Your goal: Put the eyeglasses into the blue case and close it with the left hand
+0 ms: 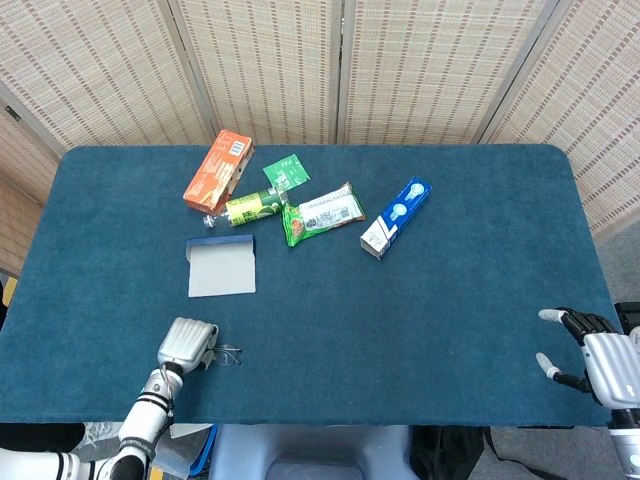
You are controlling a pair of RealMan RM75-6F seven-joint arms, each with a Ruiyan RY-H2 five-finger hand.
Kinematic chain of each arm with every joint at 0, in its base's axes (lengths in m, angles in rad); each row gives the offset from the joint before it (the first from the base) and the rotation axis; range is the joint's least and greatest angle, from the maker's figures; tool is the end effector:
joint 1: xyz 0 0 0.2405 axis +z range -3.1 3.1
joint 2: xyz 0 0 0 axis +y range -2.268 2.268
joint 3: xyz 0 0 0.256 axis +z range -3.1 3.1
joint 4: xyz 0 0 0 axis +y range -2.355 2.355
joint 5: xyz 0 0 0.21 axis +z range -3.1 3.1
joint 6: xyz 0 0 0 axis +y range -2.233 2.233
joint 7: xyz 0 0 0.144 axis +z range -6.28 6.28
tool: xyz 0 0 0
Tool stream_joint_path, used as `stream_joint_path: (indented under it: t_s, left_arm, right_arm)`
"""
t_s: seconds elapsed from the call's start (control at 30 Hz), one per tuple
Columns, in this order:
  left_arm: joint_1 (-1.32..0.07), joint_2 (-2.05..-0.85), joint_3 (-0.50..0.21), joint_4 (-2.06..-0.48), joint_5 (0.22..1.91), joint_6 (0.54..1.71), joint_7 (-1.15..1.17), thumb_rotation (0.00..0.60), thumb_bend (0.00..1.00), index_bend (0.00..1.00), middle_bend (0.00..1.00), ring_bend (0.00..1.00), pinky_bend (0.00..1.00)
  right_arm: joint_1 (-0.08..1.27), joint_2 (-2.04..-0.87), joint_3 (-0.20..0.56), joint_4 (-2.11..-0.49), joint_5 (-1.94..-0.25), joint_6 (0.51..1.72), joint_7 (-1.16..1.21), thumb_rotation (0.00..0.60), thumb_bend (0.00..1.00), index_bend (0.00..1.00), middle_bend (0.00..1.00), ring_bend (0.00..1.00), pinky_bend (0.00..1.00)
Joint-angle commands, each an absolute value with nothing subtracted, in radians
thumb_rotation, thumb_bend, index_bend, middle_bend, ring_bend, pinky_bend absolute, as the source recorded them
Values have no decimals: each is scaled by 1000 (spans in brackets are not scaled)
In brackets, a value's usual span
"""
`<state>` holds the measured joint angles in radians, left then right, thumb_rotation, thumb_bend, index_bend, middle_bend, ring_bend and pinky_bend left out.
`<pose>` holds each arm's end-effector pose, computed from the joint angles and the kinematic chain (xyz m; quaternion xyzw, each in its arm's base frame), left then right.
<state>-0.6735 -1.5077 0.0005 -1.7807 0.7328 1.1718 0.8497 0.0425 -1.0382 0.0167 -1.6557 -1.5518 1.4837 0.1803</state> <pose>-0.1903 0.2652 -0.0209 -0.7666 -0.3934 -0.1781 0.4753 -0.3116 -0.1605 0.1732 0.5769 -0.4417 0.4156 0.5471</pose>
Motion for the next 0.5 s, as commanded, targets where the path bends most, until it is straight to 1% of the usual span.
stream_joint_path:
  t_s: [0.03, 0.2, 0.37, 0.5]
  left_arm:
    - [-673, -1509, 1, -1773, 733, 1169, 844, 600, 401, 556, 1000, 1000, 1000]
    - [-670, -1503, 1, -1768, 751, 1169, 823, 600, 427, 616, 1000, 1000, 1000]
    - [-673, -1479, -7, -1772, 773, 1162, 803, 600, 428, 634, 1000, 1000, 1000]
    - [-689, -1454, -27, -1767, 779, 1145, 795, 600, 429, 631, 1000, 1000, 1000]
  right_arm:
    - [42, -1038, 17, -1658, -1552, 1483, 179, 600, 252, 295, 293, 299, 263]
    - [41, -1036, 17, -1662, -1551, 1486, 174, 600, 252, 295, 293, 299, 263]
    - [40, -1035, 18, -1666, -1553, 1489, 171, 600, 250, 295, 293, 299, 263]
    - [36, -1032, 18, -1668, -1553, 1494, 170, 600, 249, 295, 293, 299, 263]
